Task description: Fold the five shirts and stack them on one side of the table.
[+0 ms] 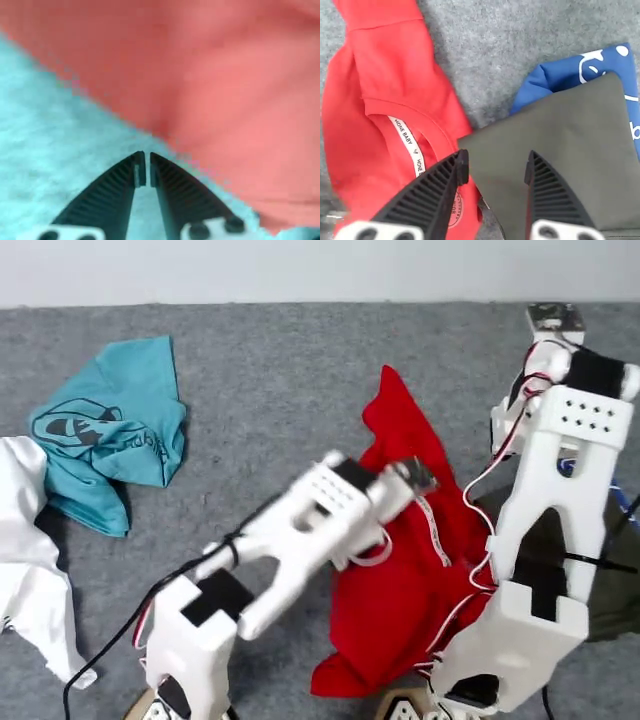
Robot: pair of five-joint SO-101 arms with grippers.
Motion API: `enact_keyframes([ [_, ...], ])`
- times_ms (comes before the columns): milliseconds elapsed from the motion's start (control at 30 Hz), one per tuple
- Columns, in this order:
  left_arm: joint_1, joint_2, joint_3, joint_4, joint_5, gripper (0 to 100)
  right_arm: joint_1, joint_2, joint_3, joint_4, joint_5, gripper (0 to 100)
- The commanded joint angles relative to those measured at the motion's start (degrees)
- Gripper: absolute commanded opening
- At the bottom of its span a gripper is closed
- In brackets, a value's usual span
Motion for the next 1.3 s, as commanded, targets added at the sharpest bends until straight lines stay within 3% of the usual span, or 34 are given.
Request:
enact_keyframes([
  [0,-7.65,-0.44,-10.42,7.12,-3.69,1,0.40,-3.30,-0.44,2.07,0.53,18.3],
  [167,-13.71,0.18,-19.65,12.13,-2.46,1,0.22,-3.30,-0.44,1.98,0.53,18.3],
  [300,-7.12,0.26,-18.07,12.66,0.18,2,0.57,-3.30,-0.44,1.98,0.53,18.3],
  [400,-1.32,0.26,-15.34,12.04,0.09,9,0.75,-3.30,-0.44,1.98,0.53,18.4],
  [533,0.88,0.26,-10.68,8.44,0.09,16,3.12,-3.38,-0.44,1.98,0.53,18.4],
  [867,1.76,0.35,1.19,-2.64,0.44,16,7.69,-6.46,-0.44,2.07,0.53,18.4],
  [1067,7.74,0.35,3.74,-5.45,0.44,16,7.78,-7.52,-0.44,2.07,0.53,18.4],
  [1267,8.09,0.35,7.96,-7.82,0.18,15,7.87,-7.69,-0.26,2.15,0.53,18.4],
])
